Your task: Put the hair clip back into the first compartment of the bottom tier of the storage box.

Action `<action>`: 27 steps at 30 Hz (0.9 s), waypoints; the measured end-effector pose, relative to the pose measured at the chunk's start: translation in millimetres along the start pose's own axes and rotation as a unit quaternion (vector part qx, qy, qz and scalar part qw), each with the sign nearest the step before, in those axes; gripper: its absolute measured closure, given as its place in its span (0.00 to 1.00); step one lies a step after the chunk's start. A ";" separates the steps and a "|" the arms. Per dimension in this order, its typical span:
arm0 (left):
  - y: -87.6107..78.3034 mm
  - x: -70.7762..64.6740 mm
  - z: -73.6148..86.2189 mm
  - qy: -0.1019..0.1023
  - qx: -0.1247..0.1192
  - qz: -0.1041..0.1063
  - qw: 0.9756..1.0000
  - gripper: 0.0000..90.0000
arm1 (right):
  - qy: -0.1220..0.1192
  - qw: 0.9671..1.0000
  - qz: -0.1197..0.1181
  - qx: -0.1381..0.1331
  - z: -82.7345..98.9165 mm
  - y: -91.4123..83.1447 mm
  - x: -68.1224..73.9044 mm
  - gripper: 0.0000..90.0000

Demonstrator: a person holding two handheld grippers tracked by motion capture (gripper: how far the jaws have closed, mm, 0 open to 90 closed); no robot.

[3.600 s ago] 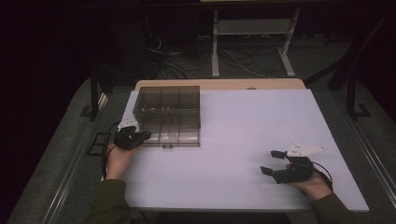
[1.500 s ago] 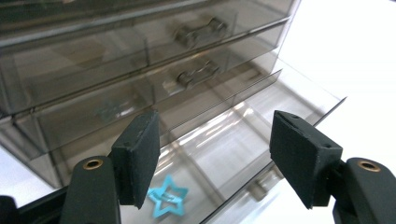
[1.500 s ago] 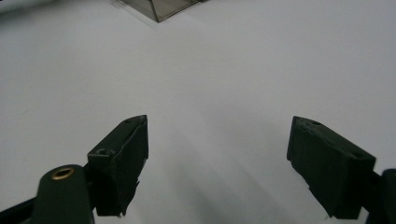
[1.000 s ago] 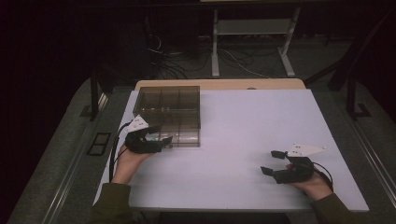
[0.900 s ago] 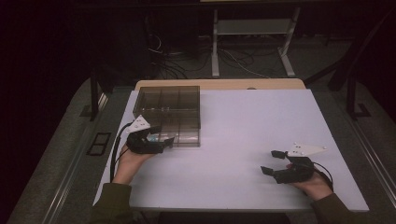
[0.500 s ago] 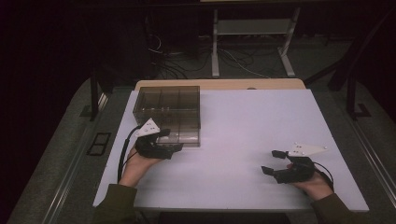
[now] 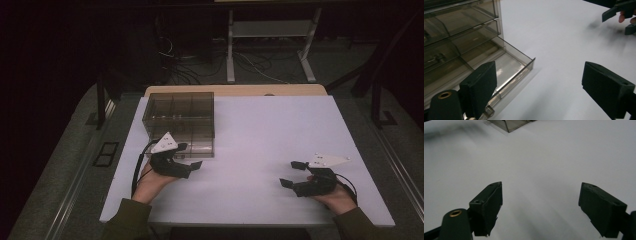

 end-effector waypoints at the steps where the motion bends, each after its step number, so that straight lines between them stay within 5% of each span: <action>1: 0.2 -1.1 1.3 0.002 0.002 0.001 1.000 0.13 | 0.000 1.000 0.000 0.000 0.0 0.0 0.1 0.21; 14: 1.2 -10.5 20.1 0.009 0.013 0.009 1.000 0.00 | 0.003 1.000 0.003 0.006 1.5 1.0 -0.2 0.17; 27: -7.7 -8.6 30.3 0.004 0.004 0.005 1.000 0.00 | 0.004 1.000 0.006 0.004 1.5 1.4 -1.2 0.17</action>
Point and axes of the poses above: each handheld gripper's, and its own axes: y roughly forward along the jaws, z roughly out of its underside, x roughly to its left, the point moved 10 cm from there along y, roughly forward along the jaws, and after that the axes turned 3 degrees about -z, right-handed, at the moved point
